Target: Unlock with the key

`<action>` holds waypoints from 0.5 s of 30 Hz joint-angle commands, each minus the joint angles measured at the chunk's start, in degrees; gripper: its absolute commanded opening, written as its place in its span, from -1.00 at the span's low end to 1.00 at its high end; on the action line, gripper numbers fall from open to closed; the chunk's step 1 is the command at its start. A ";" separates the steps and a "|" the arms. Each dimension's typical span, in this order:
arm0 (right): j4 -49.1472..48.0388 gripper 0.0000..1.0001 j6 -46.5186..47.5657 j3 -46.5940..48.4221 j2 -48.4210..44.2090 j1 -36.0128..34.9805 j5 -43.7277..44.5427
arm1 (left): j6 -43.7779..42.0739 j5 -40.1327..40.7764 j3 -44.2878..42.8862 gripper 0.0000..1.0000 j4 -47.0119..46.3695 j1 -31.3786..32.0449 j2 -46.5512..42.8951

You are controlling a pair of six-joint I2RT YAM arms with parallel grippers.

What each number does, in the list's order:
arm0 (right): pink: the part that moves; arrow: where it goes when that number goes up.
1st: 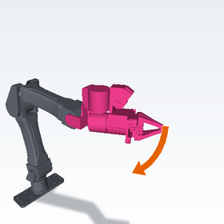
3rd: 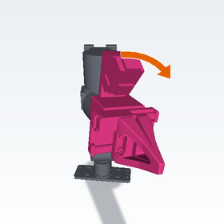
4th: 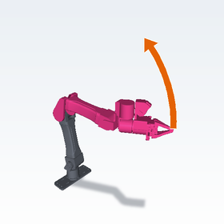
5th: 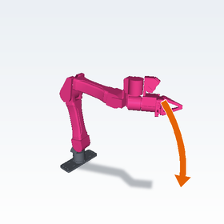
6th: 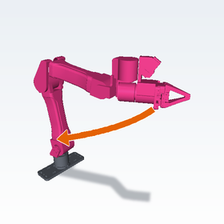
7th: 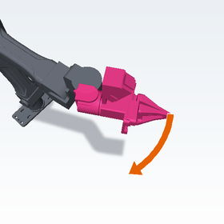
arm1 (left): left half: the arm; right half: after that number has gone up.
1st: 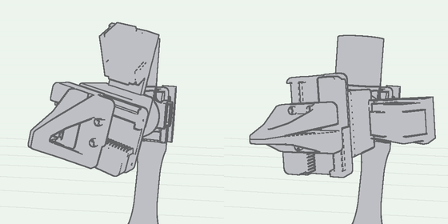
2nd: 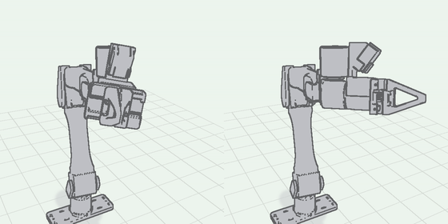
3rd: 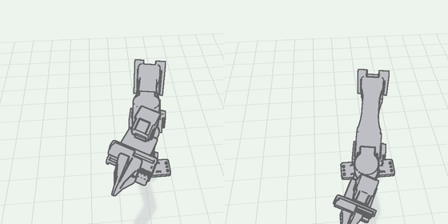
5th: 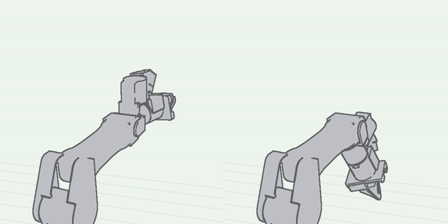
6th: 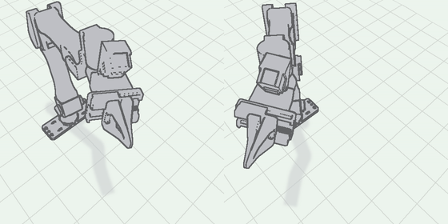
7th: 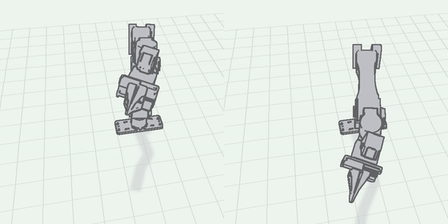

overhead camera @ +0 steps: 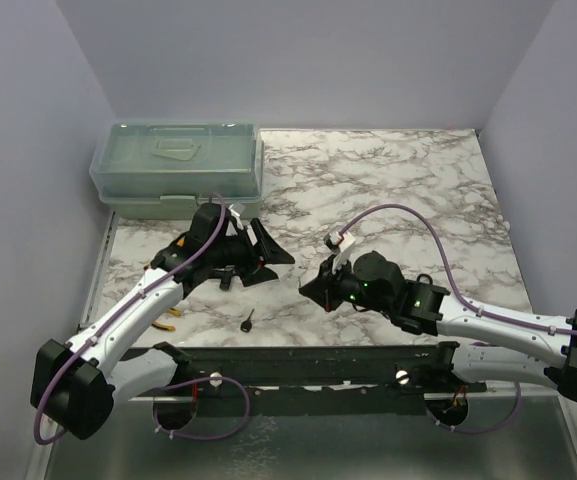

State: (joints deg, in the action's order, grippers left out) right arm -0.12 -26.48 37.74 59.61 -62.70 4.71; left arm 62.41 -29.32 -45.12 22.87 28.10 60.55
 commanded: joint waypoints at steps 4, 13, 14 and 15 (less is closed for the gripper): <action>-1.98 -0.99 6.57 2.17 -0.03 -0.52 -7.44 | 7.09 -1.87 1.95 0.33 -8.07 4.36 1.86; -1.88 -0.99 5.92 2.39 0.62 -0.50 -6.44 | 7.11 -0.11 2.38 0.06 -9.63 7.08 2.90; -1.98 -0.99 5.85 2.30 0.55 -0.50 -6.17 | 7.03 0.07 2.47 0.03 -9.73 7.25 2.62; -1.99 -0.99 5.82 2.19 0.51 -0.50 -5.93 | 6.95 0.32 2.54 0.02 -9.88 7.40 2.31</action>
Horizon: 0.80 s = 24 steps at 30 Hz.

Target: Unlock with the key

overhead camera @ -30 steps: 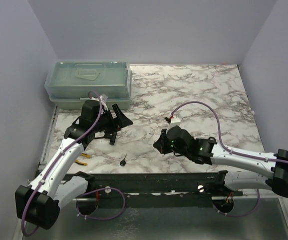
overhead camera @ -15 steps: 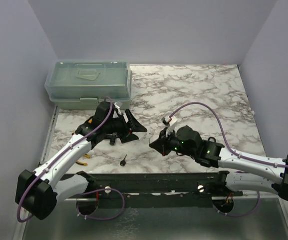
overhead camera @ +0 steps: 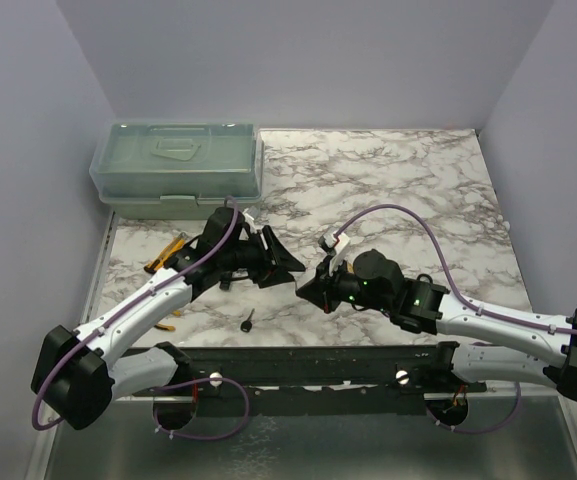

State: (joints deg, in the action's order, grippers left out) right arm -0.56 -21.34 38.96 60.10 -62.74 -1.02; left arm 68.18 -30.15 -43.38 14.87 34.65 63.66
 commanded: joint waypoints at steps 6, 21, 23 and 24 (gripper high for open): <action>-1.55 -0.99 0.57 1.10 -0.01 -0.45 0.69 | -0.33 2.44 1.06 -0.12 -2.21 1.19 -1.75; -0.76 -0.99 -0.16 1.03 -1.13 -0.45 3.73 | -3.26 3.48 3.24 -0.25 -3.54 1.71 -4.25; -0.83 -0.99 -0.11 0.94 -1.25 -0.45 3.91 | -3.56 3.30 3.78 -0.25 -4.32 1.72 -4.59; -0.89 -0.99 -0.11 0.94 -1.23 -0.47 3.86 | -3.66 3.20 3.96 -0.25 -4.66 1.78 -4.59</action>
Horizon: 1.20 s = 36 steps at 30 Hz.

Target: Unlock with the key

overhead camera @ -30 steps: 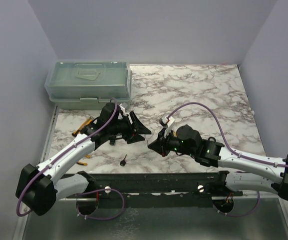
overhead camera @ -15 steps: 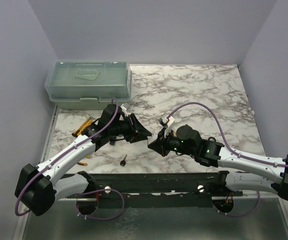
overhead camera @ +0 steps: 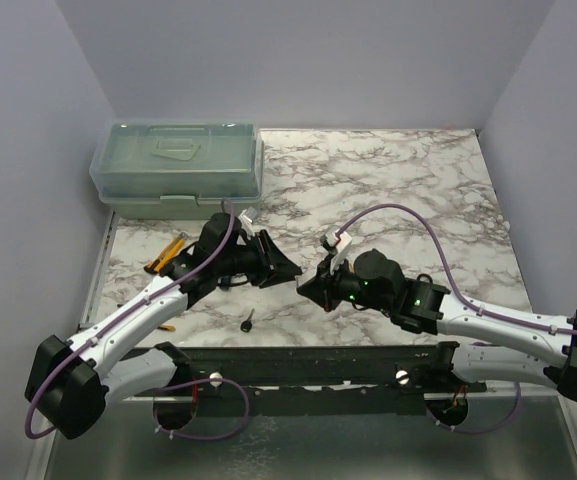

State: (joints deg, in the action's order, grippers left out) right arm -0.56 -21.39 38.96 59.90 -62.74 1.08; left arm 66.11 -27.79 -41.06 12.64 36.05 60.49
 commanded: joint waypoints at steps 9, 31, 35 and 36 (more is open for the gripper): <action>-0.76 -0.99 0.02 1.01 -1.11 -0.47 1.77 | -1.87 0.87 2.87 -0.28 -5.25 0.81 -1.60; -1.86 -0.99 -1.24 0.70 -0.26 -0.45 2.10 | -1.39 2.85 4.73 -1.00 -7.19 1.38 -2.18; 0.15 -0.34 -2.72 1.72 0.67 -0.45 2.85 | -0.92 6.75 4.95 -1.00 -7.35 1.39 -4.21; 0.43 -0.10 -3.01 1.95 0.69 -0.45 3.10 | -1.28 8.25 4.88 -1.00 -7.37 1.39 -5.11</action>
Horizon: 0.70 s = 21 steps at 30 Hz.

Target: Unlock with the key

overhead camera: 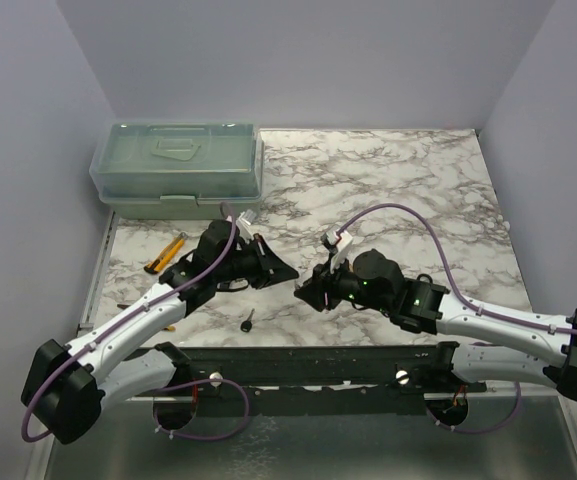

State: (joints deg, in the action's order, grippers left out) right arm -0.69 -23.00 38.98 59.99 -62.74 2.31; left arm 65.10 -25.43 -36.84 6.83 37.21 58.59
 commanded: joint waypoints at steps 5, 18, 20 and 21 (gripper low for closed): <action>2.02 0.49 -2.75 1.79 -1.83 -0.46 3.78 | -5.44 12.63 -0.41 -1.00 -2.39 0.20 -6.53; 0.59 0.75 -13.59 -0.31 -8.28 -0.45 13.46 | -24.46 15.91 -4.32 -1.00 -2.79 0.14 -7.62; 0.05 0.76 -13.92 -0.67 -8.83 -0.48 11.93 | -25.47 14.95 -4.82 -1.00 -2.79 0.14 -7.60; -0.72 0.76 -13.65 -1.00 -9.30 -0.50 11.11 | -25.92 14.33 -5.13 -1.00 -2.79 0.16 -7.61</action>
State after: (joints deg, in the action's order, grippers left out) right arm -1.06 -33.67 38.09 52.10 -62.94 13.04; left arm 44.99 -10.72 -39.55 5.23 37.26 51.75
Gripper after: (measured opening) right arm 0.877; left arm 0.018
